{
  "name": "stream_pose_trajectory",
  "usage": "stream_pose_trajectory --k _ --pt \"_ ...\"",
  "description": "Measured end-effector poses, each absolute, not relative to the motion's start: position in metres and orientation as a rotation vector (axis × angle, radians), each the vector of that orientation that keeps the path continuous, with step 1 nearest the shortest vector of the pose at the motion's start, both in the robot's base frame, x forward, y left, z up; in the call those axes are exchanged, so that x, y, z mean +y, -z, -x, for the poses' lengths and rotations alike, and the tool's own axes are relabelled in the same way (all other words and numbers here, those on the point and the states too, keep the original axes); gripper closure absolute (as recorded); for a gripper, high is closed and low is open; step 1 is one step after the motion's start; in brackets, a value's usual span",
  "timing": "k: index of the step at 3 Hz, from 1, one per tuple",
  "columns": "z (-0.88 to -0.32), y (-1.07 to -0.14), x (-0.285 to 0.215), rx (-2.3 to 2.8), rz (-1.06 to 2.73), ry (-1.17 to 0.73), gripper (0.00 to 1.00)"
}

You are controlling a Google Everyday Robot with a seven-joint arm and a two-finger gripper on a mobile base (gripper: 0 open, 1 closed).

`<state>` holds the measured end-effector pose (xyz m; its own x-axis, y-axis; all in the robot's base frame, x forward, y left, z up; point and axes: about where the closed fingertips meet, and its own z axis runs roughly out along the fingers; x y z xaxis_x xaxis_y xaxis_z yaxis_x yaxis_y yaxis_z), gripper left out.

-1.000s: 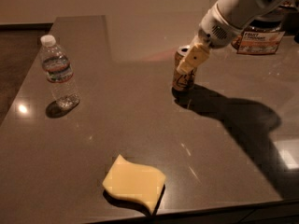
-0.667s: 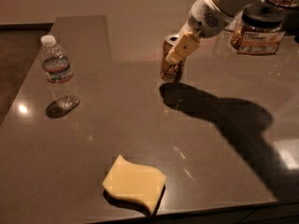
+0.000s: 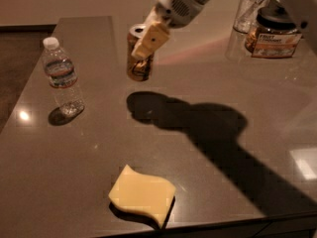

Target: Move orange can near water bottle

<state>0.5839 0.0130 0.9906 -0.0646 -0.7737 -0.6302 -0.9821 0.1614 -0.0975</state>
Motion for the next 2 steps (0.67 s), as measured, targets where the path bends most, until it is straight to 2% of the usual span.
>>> stream_pose_trajectory --k 2 --pt "-0.555 -0.958 0.088 1.856 1.758 -0.54 1.0"
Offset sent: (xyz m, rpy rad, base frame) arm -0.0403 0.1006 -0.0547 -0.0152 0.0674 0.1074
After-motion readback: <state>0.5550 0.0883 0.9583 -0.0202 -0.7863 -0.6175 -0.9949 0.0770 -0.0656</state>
